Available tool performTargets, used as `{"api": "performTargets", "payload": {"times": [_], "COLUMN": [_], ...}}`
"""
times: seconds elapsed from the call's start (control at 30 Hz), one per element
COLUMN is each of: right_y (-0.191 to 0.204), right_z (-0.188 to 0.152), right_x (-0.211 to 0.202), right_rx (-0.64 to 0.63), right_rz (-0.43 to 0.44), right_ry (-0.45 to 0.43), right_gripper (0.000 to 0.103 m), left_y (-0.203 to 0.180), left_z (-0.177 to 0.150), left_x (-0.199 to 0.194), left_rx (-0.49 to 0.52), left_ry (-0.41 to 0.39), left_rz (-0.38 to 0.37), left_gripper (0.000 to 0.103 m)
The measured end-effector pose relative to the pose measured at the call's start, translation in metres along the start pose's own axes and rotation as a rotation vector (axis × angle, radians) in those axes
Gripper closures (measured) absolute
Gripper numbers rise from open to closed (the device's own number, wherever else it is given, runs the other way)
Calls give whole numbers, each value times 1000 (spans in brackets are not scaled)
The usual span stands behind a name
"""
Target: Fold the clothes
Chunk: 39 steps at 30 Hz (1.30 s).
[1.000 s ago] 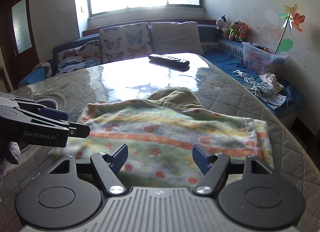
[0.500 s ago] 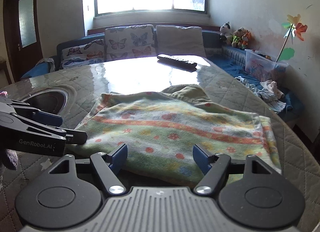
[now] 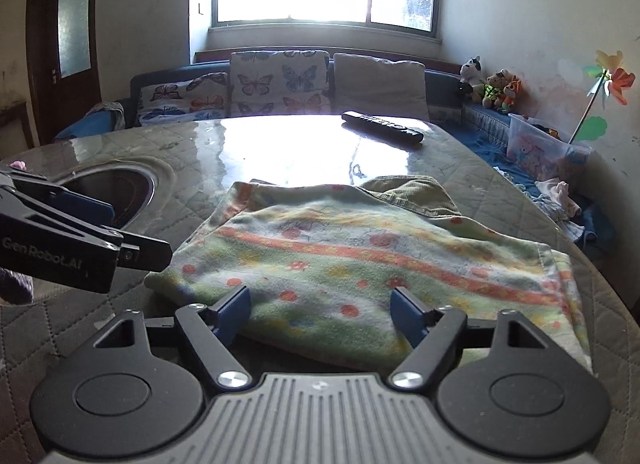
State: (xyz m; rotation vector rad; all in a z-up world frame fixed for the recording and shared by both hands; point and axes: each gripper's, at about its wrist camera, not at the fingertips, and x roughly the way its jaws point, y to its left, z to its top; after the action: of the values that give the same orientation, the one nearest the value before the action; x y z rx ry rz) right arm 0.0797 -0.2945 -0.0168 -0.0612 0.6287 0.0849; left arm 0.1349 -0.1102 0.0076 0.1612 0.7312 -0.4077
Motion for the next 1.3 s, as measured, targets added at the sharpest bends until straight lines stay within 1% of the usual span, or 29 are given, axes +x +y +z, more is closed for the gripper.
{"api": "performTargets", "payload": {"times": [0.03, 0.1, 0.17, 0.23, 0.4, 0.43, 0.47, 0.5, 0.63, 0.73, 1.0, 1.3], "right_y": [0, 1, 1, 0, -4, -4, -4, -4, -4, -3, -2, 1], "right_z": [0, -1, -1, -2, -5, -6, -8, -8, -13, -15, -20, -28], "right_x": [-1, -4, -6, -9, -13, -14, -16, -17, -23, -26, -33, -36], "right_rx": [0, 2, 5, 14, 40, 45, 49, 51, 71, 75, 93, 102], "right_rz": [-1, 0, -2, -8, -24, -28, -36, -43, -57, -68, -96, -122], "right_ry": [-1, -1, -2, -3, 1, 3, 2, 0, -1, 4, 17, 38], "right_gripper": [21, 19, 18, 16, 13, 10, 6, 5, 4, 0, 0, 0], "left_y": [0, 0, 1, 1, 1, 0, 0, 0, 1, 2, 6, 8], "left_z": [-1, -3, -4, -5, -9, -10, -11, -12, -17, -19, -27, -33], "left_x": [-1, -3, -5, -6, -9, -9, -10, -10, -13, -15, -21, -28], "left_rx": [-1, -2, -5, -9, -11, -10, -10, -11, -20, -27, -48, -60], "left_ry": [-3, -9, -12, -16, -15, -15, -13, -12, -10, -9, -7, -11], "left_rz": [1, 3, 2, 3, 14, 19, 21, 21, 16, 15, 11, 25], "left_gripper": [16, 12, 11, 7, 2, 2, 1, 1, 0, 0, 0, 0]}}
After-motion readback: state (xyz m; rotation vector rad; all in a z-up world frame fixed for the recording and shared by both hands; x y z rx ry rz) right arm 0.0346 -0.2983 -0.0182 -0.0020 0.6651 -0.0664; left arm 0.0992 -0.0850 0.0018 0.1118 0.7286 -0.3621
